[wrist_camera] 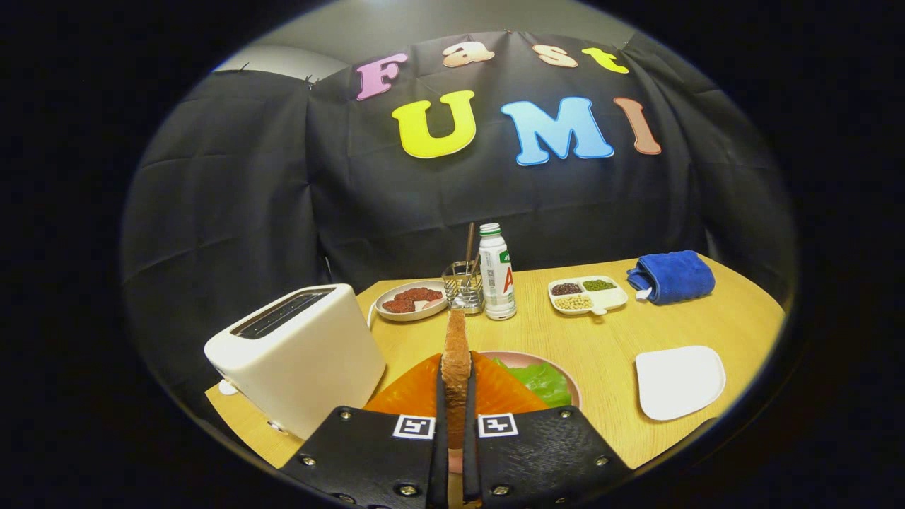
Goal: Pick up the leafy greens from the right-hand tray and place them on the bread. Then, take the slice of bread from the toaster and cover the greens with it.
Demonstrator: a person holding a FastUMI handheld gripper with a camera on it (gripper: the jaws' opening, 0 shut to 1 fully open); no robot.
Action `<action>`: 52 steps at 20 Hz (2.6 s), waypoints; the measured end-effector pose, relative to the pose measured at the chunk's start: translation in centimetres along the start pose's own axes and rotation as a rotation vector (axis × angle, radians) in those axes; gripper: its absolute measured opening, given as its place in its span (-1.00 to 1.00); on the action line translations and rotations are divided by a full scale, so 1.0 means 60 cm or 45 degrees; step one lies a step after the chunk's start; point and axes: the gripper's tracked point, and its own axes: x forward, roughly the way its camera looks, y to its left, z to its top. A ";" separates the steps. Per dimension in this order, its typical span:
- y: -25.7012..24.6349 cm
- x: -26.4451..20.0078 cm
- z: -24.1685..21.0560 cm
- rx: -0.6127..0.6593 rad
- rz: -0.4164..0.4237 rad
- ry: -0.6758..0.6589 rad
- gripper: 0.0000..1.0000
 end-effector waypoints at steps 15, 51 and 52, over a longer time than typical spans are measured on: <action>-0.059 0.012 -0.041 -0.131 -0.052 0.070 -0.49; -0.484 -0.150 0.183 -0.242 -0.249 -0.352 0.31; -0.501 -0.154 0.185 -0.241 -0.251 -0.353 0.31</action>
